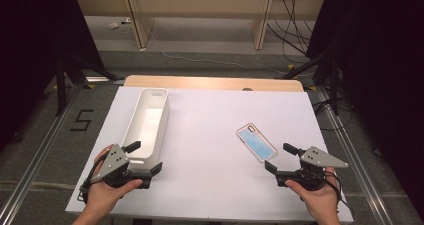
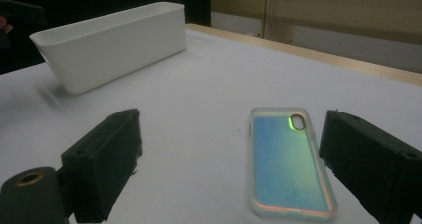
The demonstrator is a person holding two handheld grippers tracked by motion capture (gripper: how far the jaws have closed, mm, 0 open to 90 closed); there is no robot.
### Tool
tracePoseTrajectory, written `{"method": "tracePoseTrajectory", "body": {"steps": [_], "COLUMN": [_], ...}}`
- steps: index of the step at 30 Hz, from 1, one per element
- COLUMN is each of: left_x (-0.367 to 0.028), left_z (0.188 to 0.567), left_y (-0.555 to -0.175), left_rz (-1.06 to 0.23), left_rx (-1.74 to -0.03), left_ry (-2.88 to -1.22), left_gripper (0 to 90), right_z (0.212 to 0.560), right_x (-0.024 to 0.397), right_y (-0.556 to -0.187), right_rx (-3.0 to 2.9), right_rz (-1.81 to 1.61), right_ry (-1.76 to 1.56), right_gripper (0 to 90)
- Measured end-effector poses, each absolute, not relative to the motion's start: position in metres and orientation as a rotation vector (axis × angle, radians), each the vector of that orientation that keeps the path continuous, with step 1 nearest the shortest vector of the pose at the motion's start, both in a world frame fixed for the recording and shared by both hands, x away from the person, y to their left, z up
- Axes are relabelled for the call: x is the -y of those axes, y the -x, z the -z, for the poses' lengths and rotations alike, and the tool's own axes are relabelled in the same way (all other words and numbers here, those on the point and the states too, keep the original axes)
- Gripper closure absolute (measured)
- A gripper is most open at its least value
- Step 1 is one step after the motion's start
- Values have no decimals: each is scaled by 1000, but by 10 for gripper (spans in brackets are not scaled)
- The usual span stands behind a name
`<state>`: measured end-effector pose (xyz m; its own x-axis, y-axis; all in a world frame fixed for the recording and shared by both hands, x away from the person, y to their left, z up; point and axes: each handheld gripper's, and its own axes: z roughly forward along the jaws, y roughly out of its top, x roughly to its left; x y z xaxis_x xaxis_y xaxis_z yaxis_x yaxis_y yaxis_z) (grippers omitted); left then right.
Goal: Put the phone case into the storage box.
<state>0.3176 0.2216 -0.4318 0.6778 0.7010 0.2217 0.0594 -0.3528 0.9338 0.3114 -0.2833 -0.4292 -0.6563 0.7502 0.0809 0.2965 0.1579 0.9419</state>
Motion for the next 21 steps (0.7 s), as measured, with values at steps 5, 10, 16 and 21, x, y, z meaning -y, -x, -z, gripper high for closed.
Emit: {"method": "tracePoseTrajectory", "body": {"steps": [5,10,16,21], "left_x": [-221,-221,-224,-222], "left_z": [433,434,432,432], "left_y": [-320,-319,-317,-318], "left_rz": [-752,-743,-749,-752], "left_rx": [-601,-595,-595,-599], "left_ry": [-1836,-1833,-1825,-1825], "left_gripper": [24,32,40,50], "right_z": [430,423,412,408], "right_x": [285,292,293,291], "right_y": [-314,-318,-328,-349], "right_rx": [-2021,-1982,-1989,-2045], "right_rz": [-1528,-1448,-1274,-1217], "right_ry": [-1021,-998,-1017,-1065], "right_gripper": [108,335,797,900]}}
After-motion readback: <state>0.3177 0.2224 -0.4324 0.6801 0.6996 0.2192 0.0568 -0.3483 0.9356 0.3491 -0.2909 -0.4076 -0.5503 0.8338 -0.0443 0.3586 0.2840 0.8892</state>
